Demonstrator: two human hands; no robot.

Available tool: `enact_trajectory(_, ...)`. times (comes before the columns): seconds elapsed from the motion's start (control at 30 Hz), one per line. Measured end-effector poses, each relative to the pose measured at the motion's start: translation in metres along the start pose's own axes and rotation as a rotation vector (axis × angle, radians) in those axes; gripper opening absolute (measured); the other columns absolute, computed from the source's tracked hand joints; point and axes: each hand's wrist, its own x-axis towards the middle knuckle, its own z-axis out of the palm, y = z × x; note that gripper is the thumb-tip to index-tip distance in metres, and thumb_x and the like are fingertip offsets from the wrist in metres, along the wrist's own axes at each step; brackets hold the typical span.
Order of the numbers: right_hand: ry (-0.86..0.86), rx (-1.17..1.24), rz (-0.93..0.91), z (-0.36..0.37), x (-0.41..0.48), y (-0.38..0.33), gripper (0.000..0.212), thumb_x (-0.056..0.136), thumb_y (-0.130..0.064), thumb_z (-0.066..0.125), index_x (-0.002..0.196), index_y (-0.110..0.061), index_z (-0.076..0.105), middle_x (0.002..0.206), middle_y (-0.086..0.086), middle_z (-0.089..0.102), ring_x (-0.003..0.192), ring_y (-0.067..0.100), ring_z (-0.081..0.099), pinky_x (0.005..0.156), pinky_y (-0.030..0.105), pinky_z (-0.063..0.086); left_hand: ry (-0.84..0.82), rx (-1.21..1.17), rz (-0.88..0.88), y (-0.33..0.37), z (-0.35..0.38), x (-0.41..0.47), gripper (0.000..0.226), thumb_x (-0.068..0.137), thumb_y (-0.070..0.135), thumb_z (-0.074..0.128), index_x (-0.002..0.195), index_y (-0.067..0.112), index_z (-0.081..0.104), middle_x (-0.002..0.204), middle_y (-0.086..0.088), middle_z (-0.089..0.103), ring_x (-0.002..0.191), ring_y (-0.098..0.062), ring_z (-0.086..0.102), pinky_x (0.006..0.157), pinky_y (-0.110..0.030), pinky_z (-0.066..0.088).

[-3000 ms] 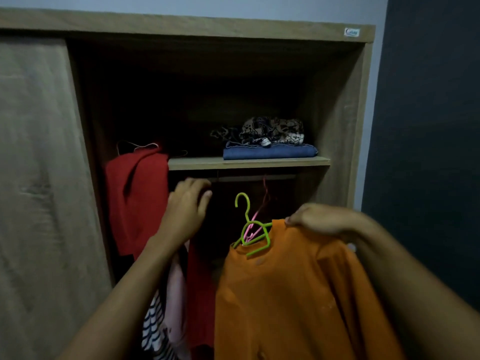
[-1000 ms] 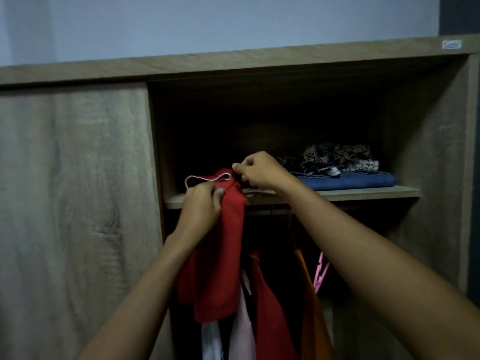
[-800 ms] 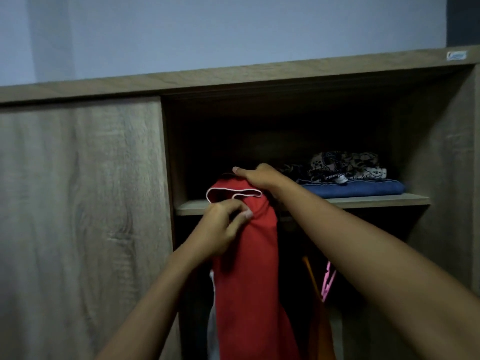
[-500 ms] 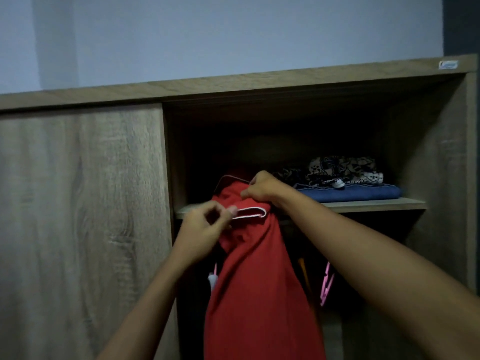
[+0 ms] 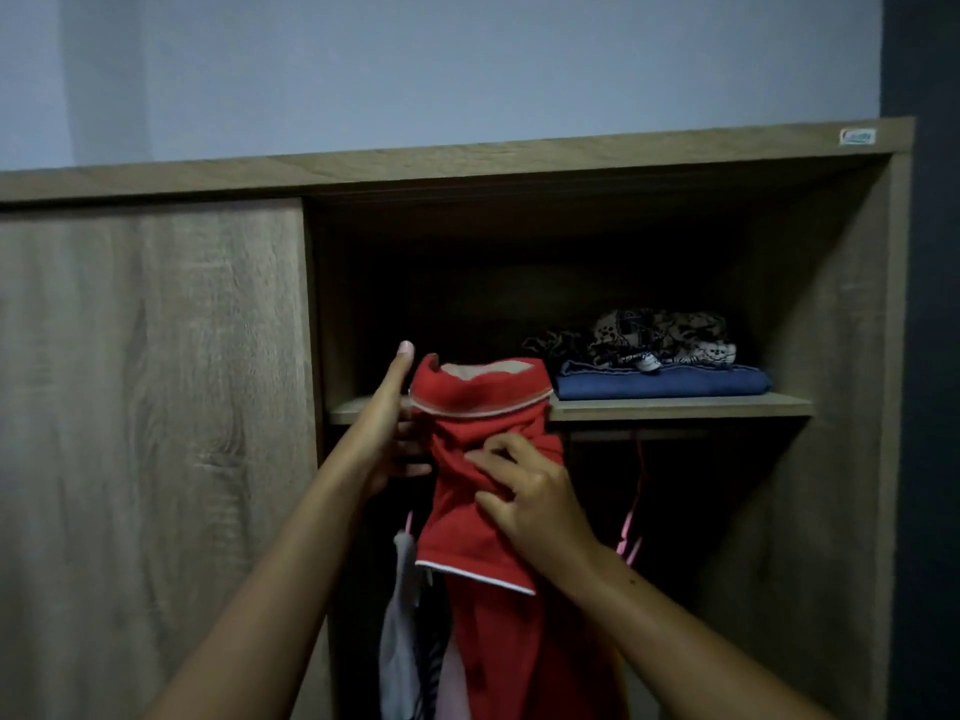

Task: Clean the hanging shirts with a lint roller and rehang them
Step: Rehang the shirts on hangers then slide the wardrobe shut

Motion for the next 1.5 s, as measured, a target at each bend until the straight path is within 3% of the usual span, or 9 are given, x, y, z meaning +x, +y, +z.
enact_trajectory(0.1,-0.027,-0.079,-0.072,-0.003,-0.018,0.005,0.041,0.066,-0.009,0.079,0.106,-0.016,0.072,0.102,0.003,0.063,0.089,0.017,0.064,0.082,0.019,0.045,0.068,0.04,0.029,-0.001,0.016,-0.004,0.057,0.063,0.06,0.078,0.094,0.012,0.075,0.096,-0.014,0.074,0.085,-0.032,0.072,0.075,-0.045,0.058)
enact_trajectory(0.3,-0.14,-0.081,0.047,-0.024,-0.045,0.0,0.046,0.07,-0.022,0.074,0.115,-0.025,0.07,0.11,0.0,0.065,0.096,0.019,0.068,0.086,0.019,0.046,0.103,0.064,0.13,-0.011,0.048,-0.021,0.019,0.089,0.013,0.064,0.087,-0.003,0.075,0.092,-0.028,0.073,0.081,-0.034,0.07,0.086,-0.049,0.056)
enact_trajectory(0.5,-0.328,0.169,0.159,-0.097,-0.042,-0.025,0.034,0.087,-0.054,0.061,0.093,-0.026,0.078,0.09,-0.017,0.076,0.085,-0.004,0.068,0.105,0.032,0.041,0.03,0.024,0.174,-0.028,0.079,-0.033,0.027,0.101,0.015,0.051,0.087,0.005,0.073,0.082,-0.017,0.073,0.069,-0.024,0.066,0.077,-0.036,0.054)
enact_trajectory(0.6,-0.074,0.219,0.125,-0.132,-0.038,-0.02,0.013,0.087,-0.029,0.072,0.085,-0.018,0.078,0.082,-0.011,0.075,0.077,0.0,0.069,0.079,0.028,0.053,-0.038,0.022,0.173,-0.04,0.096,-0.045,0.03,0.103,0.017,0.046,0.095,0.001,0.07,0.087,-0.02,0.069,0.076,-0.025,0.063,0.072,-0.032,0.049)
enact_trajectory(0.77,-0.244,-0.01,0.161,-0.151,-0.034,0.014,0.048,0.083,-0.026,0.072,0.129,-0.031,0.059,0.125,-0.013,0.056,0.113,0.006,0.05,0.098,0.012,0.035,-0.188,0.085,0.154,-0.046,0.123,-0.069,0.036,0.104,0.019,0.044,0.108,-0.01,0.064,0.09,-0.022,0.065,0.077,-0.024,0.06,0.069,-0.029,0.048)
enact_trajectory(0.9,-0.318,0.022,0.143,-0.155,-0.037,0.024,0.045,0.081,-0.031,0.075,0.125,-0.03,0.064,0.125,-0.011,0.063,0.115,0.003,0.05,0.108,0.034,0.038,-0.279,0.138,0.165,-0.047,0.133,-0.089,0.034,0.103,0.026,0.046,0.088,0.002,0.065,0.073,-0.01,0.064,0.064,-0.017,0.057,0.059,-0.023,0.046)
enact_trajectory(1.23,-0.372,0.169,0.141,-0.177,-0.047,0.007,0.015,0.086,-0.033,0.072,0.089,-0.019,0.077,0.083,-0.009,0.074,0.079,-0.002,0.066,0.071,0.015,0.048,-0.344,0.176,0.31,-0.071,0.149,-0.133,0.035,0.095,0.027,0.05,0.122,0.01,0.066,0.118,-0.006,0.072,0.113,-0.01,0.064,0.094,-0.017,0.048)
enact_trajectory(1.37,-0.245,0.191,0.235,-0.188,-0.057,0.004,0.016,0.086,-0.027,0.072,0.075,-0.014,0.072,0.066,-0.004,0.068,0.048,0.002,0.051,0.047,0.011,0.033,-0.135,0.527,0.496,-0.094,0.148,-0.143,0.046,0.064,0.034,0.053,0.109,0.041,0.059,0.1,0.008,0.07,0.092,-0.004,0.064,0.081,-0.02,0.049)
enact_trajectory(1.5,-0.05,0.178,0.366,-0.204,-0.07,0.01,0.023,0.084,-0.022,0.072,0.065,-0.012,0.063,0.051,-0.005,0.053,0.045,0.002,0.043,0.046,0.014,0.032,0.025,0.757,0.474,-0.122,0.147,-0.151,0.036,0.081,0.045,0.049,0.102,0.022,0.068,0.088,0.009,0.07,0.082,-0.005,0.063,0.075,-0.027,0.046)
